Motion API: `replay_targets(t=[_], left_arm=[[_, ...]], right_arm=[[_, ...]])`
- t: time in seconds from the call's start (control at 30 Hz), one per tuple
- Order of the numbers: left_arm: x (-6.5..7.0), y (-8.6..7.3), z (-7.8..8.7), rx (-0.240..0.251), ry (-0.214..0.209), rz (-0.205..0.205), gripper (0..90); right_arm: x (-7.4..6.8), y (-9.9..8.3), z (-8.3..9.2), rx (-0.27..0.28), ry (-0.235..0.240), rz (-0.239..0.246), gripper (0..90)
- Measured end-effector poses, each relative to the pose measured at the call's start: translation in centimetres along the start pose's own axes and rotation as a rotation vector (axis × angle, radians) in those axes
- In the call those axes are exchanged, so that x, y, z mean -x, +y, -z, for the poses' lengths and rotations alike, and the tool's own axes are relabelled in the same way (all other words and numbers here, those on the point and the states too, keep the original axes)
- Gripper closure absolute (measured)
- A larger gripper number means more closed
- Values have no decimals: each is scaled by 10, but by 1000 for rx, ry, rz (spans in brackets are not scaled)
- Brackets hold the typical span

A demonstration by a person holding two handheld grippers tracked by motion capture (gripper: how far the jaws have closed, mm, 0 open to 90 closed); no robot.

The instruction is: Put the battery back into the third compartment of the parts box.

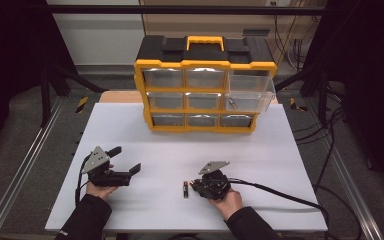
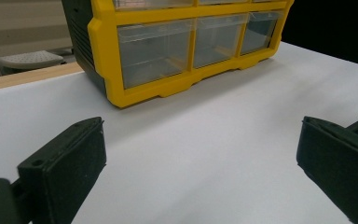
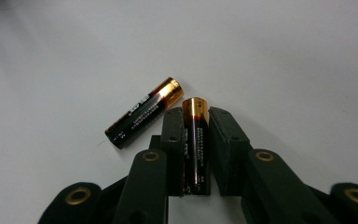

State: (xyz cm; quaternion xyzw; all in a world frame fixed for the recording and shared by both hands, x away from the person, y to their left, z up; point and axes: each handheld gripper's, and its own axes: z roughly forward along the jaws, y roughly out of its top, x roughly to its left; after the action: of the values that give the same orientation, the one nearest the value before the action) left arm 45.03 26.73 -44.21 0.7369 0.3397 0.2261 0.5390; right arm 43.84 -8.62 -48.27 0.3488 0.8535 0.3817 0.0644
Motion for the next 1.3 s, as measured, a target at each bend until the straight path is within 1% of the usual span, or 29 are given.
replay_targets(t=[0.13,0.23,0.37,0.4,0.47,0.57,0.63,0.77,0.87,1.03,1.17,1.3], left_arm=[[0,0,0,0,0,0,9],[0,0,0,0,-1,0,9],[0,0,0,2,-1,0,9],[0,0,0,2,-1,-1,9],[0,0,0,2,-1,0,9],[0,0,0,1,-1,0,9],[0,0,0,1,-1,-1,9],[0,0,0,0,-1,0,10],[0,0,0,0,-1,1,9],[0,0,0,2,-2,3,9],[-1,0,0,-1,-1,1,9],[-1,0,0,0,-1,4,9]], right_arm=[[1,1,0,-7,6,-11,769],[1,2,0,-9,4,-32,770],[2,4,3,-6,21,-32,771],[2,4,4,-1,19,-22,771],[3,6,8,6,13,-24,771],[3,9,14,22,19,-23,771],[4,11,18,36,25,-15,771],[4,14,26,49,21,-14,771],[5,15,31,59,19,-1,771],[7,18,39,78,4,11,771],[8,21,46,90,0,13,771],[12,25,56,113,-17,28,771]])
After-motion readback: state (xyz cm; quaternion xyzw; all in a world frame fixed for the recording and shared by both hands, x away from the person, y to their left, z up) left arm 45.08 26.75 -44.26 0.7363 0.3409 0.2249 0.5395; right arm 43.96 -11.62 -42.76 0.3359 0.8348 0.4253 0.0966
